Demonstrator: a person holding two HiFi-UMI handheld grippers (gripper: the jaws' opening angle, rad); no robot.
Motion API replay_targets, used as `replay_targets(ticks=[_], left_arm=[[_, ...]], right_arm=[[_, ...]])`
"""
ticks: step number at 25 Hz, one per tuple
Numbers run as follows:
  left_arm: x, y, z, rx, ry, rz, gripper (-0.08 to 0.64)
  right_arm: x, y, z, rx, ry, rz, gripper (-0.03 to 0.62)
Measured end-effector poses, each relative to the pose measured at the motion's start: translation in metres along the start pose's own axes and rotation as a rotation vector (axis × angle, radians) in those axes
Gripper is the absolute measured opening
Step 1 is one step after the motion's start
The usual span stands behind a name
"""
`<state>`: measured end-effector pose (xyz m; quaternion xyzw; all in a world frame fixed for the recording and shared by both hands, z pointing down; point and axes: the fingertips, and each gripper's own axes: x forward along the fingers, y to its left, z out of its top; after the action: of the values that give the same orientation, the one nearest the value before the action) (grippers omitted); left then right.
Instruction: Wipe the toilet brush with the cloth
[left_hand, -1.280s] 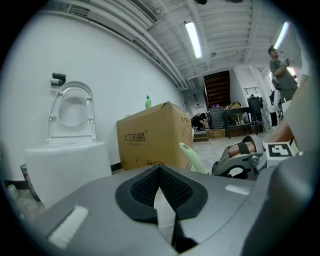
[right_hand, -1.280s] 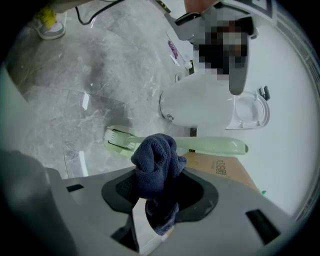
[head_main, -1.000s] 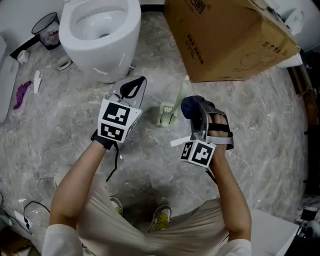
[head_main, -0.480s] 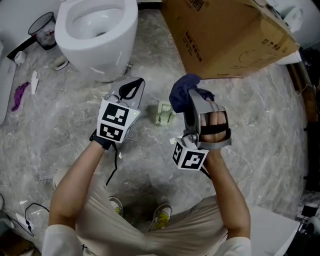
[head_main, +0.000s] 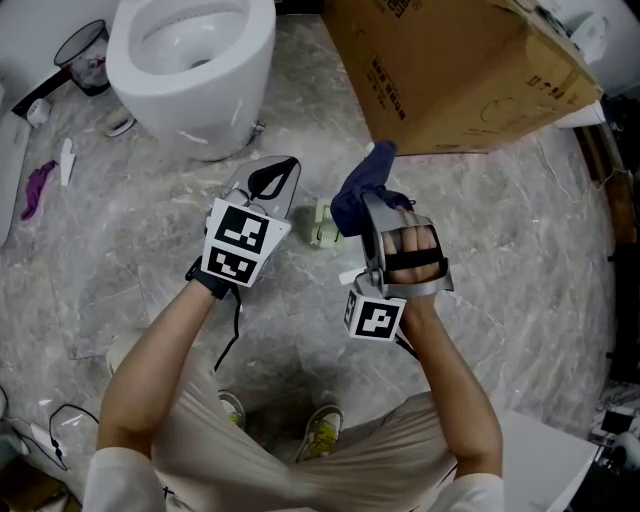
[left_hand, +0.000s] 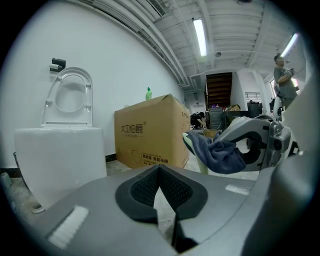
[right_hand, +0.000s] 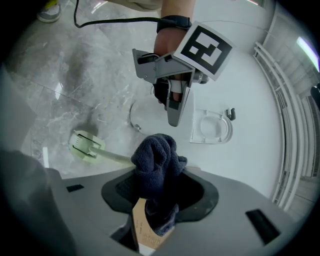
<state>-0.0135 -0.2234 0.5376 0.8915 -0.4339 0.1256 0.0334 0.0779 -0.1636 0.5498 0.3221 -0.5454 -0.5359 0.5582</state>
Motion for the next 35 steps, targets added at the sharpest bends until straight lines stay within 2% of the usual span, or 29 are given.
replay_targets(ticks=[5,12,23,35], left_arm=[[0.003,-0.005,-0.002,0.003,0.006,-0.009,-0.002],[0.003,-0.006,0.002,0.001,0.002,-0.006,-0.002],[0.003,-0.011,0.0,0.007,0.011,-0.013,-0.002],[-0.001,-0.014,-0.008,0.034,0.036,-0.016,-0.002]], right_arm=[[-0.002,0.015,0.006,-0.028,-0.02,0.041,0.178],[-0.001,0.022,0.007,-0.047,-0.026,0.05,0.176],[0.005,0.052,0.0,-0.017,-0.009,0.166,0.176],[0.01,0.071,0.01,0.036,-0.039,0.242,0.176]])
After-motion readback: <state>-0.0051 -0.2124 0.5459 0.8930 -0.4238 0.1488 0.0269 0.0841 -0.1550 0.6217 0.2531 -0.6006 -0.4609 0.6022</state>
